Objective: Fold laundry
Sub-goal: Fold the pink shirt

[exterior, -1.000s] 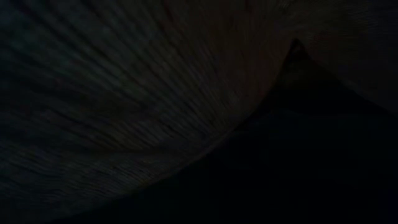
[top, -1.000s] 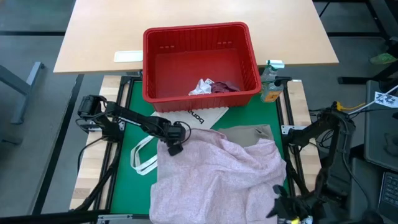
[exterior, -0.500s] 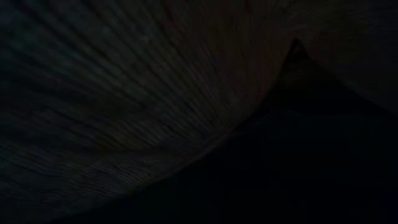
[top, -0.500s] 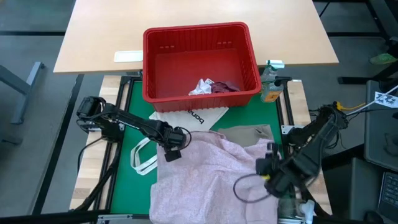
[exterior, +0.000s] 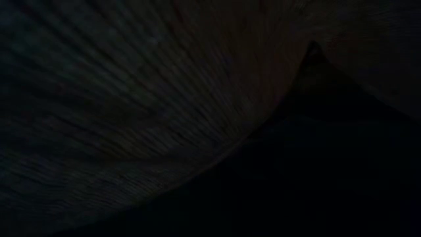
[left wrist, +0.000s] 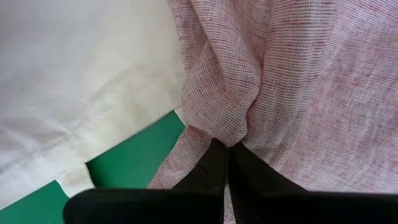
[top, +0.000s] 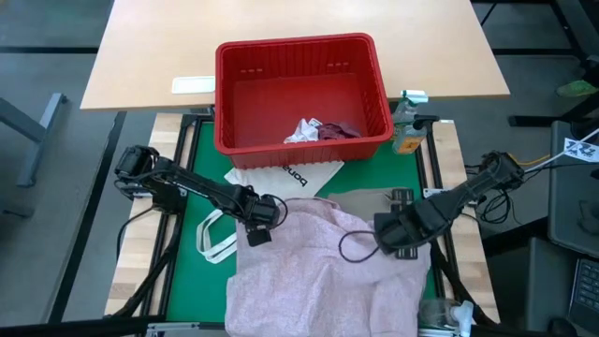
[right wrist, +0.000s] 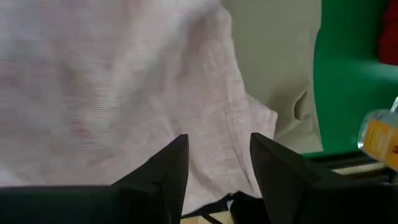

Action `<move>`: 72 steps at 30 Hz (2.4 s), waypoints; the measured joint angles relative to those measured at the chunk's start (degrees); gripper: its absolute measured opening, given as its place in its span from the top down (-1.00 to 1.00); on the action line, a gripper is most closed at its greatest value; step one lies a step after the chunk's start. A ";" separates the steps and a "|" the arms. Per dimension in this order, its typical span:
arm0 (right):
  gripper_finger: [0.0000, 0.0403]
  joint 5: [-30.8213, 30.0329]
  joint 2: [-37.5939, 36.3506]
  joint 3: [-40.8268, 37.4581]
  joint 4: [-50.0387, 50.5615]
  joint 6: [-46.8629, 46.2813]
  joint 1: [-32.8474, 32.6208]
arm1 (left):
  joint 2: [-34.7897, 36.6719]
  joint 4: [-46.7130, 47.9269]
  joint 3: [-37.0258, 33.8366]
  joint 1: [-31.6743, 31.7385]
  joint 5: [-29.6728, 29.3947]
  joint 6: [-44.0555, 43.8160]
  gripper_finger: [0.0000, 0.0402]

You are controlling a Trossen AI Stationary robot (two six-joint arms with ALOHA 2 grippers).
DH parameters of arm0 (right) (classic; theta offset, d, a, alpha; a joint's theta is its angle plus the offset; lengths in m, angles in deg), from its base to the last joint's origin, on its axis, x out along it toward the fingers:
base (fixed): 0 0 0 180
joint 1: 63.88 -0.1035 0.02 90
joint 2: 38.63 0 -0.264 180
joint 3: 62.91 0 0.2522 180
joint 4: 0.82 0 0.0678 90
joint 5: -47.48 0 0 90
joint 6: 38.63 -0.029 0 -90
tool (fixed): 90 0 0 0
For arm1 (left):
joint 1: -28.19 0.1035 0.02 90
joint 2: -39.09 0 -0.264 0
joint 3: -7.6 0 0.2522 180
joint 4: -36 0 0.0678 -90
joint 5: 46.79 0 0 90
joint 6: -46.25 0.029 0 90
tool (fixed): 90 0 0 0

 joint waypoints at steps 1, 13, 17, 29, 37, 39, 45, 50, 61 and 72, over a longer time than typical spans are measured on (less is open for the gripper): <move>0.15 0.10 -0.48 -1.12 -0.20 0.66 0.99 | 0.02 -0.09 0.00 0.00 0.00 0.00 1.00; 0.15 3.47 -8.89 -13.44 -0.80 4.06 9.56 | 0.02 -0.26 0.02 0.04 -0.02 -0.05 1.00; 0.15 6.28 -9.60 -15.56 -2.94 4.98 11.09 | 0.02 -0.28 0.02 0.04 -0.04 -0.07 1.00; 0.55 11.48 -9.66 -19.46 -8.31 7.42 10.95 | 0.02 -0.36 0.02 0.04 -0.04 -0.08 1.00; 0.87 7.55 -9.66 -14.54 -6.80 5.79 10.91 | 0.09 2.53 0.04 -0.86 -4.33 -8.33 1.00; 0.85 3.66 -9.66 -11.90 -4.96 5.03 10.91 | 0.09 4.89 0.10 -1.41 -6.37 -11.93 1.00; 0.96 -12.12 -9.66 -4.13 -0.36 3.50 10.93 | 0.09 20.26 1.85 -3.40 -14.28 -22.89 1.00; 0.90 -26.77 -9.77 -0.34 -0.48 2.17 11.04 | 0.11 36.07 6.25 -3.89 -23.45 -32.02 1.00; 0.94 -39.36 -12.67 1.12 -0.39 0.80 16.93 | 0.74 42.06 8.39 -0.38 -29.99 -37.16 1.00; 0.89 -23.16 -12.57 1.12 -0.41 2.65 21.55 | 0.72 39.06 8.35 -1.73 -27.87 -37.14 0.95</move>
